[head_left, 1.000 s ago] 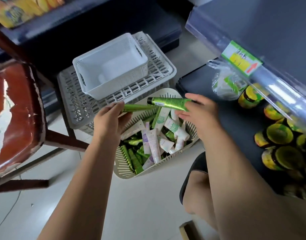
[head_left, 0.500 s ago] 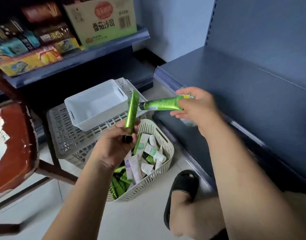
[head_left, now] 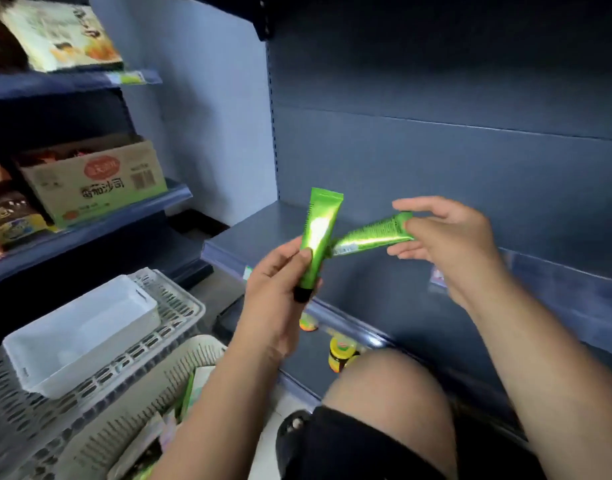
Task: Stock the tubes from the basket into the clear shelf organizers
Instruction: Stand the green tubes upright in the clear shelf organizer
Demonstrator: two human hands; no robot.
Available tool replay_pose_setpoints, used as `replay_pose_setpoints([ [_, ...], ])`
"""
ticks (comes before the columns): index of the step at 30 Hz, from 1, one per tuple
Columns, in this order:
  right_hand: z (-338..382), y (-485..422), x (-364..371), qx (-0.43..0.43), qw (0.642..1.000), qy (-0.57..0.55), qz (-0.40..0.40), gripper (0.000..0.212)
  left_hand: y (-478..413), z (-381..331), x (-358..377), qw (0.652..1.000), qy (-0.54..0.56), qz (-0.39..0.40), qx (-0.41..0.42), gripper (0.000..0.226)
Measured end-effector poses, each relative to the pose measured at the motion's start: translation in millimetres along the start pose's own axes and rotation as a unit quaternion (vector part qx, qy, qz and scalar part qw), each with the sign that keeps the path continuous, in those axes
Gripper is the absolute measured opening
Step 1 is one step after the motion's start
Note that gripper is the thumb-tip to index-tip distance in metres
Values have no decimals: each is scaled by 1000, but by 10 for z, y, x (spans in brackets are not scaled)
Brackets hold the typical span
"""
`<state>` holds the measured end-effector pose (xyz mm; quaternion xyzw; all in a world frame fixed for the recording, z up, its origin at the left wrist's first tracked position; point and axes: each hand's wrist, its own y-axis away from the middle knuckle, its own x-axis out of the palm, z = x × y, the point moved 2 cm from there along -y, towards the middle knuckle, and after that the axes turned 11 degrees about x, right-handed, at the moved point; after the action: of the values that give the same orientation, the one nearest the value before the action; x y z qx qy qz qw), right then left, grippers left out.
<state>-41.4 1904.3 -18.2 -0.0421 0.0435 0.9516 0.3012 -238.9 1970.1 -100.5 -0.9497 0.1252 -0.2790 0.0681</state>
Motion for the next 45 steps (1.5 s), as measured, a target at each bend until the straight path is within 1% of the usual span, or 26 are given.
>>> replay_pose_setpoints([
  [2, -19, 95, -428, -16, 999, -24, -44, 31, 21, 135, 390, 998, -31, 47, 17, 23],
  [4, -59, 182, -830, -18, 996, -41, -76, 28, 79, 282, 813, 995, -37, 92, 22, 21],
  [8, -138, 324, -1594, -15, 988, -52, -144, 31, 195, 601, 1599, 987, -22, 160, 10, 18],
  [10, -187, 401, -1931, -22, 983, -44, -177, 33, 268, 764, 1954, 980, -9, 198, -3, 21],
  [12, -223, 469, -2180, -33, 984, -2, -175, 31, 357, 907, 2268, 972, -9, 235, -7, 25],
  [14, -250, 494, -2370, -48, 981, 72, -174, 27, 459, 1015, 2541, 963, -7, 268, -11, 28],
  [16, -265, 486, -2557, -66, 967, 128, -211, 23, 548, 1120, 2773, 957, 7, 289, -22, 30],
  [18, -248, 493, -2742, -98, 949, 151, -259, 18, 617, 1216, 2966, 955, 22, 295, -34, 32],
  [22, -152, 516, -3168, -161, 915, 192, -315, 10, 728, 1392, 3303, 953, 33, 301, -22, 17],
  [23, -127, 516, -3283, -173, 905, 210, -326, 10, 763, 1429, 3384, 951, 32, 308, -20, 17],
  [25, -104, 493, -3525, -168, 901, 226, -330, 9, 830, 1513, 3532, 944, 23, 329, -21, 23],
  [28, -103, 455, -3859, -122, 919, 202, -317, 9, 907, 1664, 3740, 929, 7, 370, -24, 32],
  [31, -125, 418, -4117, -101, 920, 205, -319, 12, 945, 1798, 3922, 920, -18, 390, -18, 29],
  [33, -114, 398, -4263, -98, 918, 209, -321, 13, 953, 1866, 4040, 923, -37, 384, -5, 23],
  [36, -44, 360, -4480, -100, 911, 223, -331, 13, 951, 1929, 4237, 924, -58, 377, 16, 28],
  [39, -21, 303, -4758, -92, 908, 239, -331, 12, 962, 2013, 4473, 908, -81, 408, 41, 30],
  [42, -57, 238, -5014, -78, 907, 251, -327, 12, 943, 2088, 4737, 896, -111, 426, 62, 20],
  [45, -106, 164, -5229, -68, 900, 271, -335, 13, 903, 2133, 5034, 887, -139, 432, 83, 21],
])
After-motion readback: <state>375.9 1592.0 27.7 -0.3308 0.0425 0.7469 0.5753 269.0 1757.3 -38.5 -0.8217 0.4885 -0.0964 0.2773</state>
